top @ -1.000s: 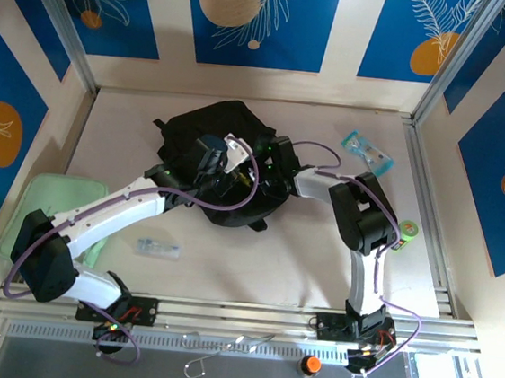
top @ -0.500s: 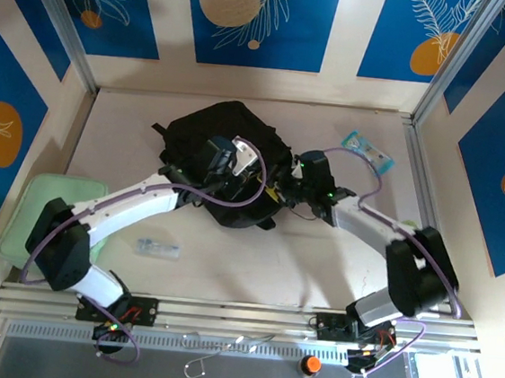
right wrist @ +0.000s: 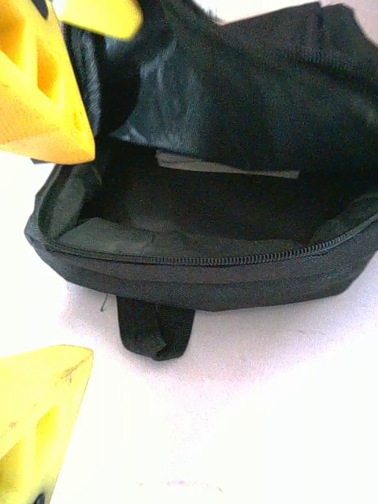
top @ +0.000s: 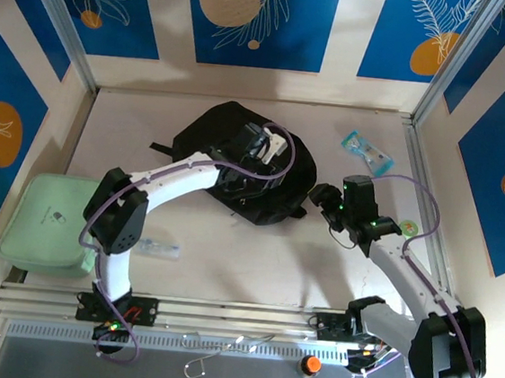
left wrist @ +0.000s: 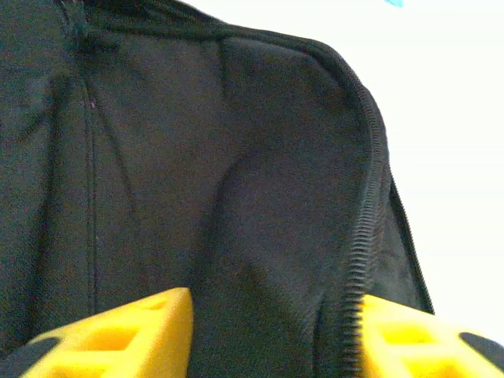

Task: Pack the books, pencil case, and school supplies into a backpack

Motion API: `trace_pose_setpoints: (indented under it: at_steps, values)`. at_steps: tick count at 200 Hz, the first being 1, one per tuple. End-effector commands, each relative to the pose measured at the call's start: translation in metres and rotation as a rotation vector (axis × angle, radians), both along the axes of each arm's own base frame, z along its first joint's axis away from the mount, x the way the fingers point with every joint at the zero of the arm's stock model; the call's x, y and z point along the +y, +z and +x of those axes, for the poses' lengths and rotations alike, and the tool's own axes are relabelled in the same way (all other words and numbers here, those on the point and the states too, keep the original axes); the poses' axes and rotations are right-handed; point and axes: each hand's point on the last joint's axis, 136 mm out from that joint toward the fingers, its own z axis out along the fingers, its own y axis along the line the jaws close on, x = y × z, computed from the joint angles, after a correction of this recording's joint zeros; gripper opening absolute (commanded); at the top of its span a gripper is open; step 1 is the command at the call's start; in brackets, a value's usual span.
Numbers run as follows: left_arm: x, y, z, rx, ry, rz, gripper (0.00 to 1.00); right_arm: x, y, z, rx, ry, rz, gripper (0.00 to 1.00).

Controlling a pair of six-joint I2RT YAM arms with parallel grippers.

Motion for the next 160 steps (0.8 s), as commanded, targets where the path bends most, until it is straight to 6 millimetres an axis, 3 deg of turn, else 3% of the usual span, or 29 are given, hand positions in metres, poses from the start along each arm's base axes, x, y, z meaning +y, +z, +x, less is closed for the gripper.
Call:
trace_pose_setpoints:
  at_steps: [1, 19, 44, 80, 110, 131, 160]
  values:
    - [0.012, 0.019, -0.004, 0.035, 0.073, -0.008, 0.66, -0.009, 0.003, -0.006, 0.008, -0.001, -0.059, 0.66]
    - [0.036, 0.033, -0.006, 0.0, 0.155, -0.003, 0.76, -0.007, 0.006, -0.006, 0.002, 0.011, -0.055, 0.67]
    - [0.077, 0.034, -0.012, 0.001, 0.295, -0.038, 0.81, 0.001, 0.009, -0.004, -0.009, 0.03, -0.041, 0.69]
    - [0.143, 0.008, -0.021, 0.104, 0.522, -0.163, 0.81, 0.009, 0.019, -0.002, -0.032, 0.046, -0.059, 0.7]
    - [0.178, -0.015, -0.024, 0.178, 0.635, -0.293, 0.81, 0.013, 0.031, 0.0, -0.059, 0.059, -0.079, 0.71]
    - [0.199, -0.033, -0.022, 0.242, 0.749, -0.357, 0.77, 0.016, 0.034, 0.0, -0.066, 0.065, -0.088, 0.71]
    - [0.215, -0.055, -0.012, 0.34, 0.886, -0.474, 0.57, 0.019, 0.034, -0.002, -0.06, 0.07, -0.087, 0.71]
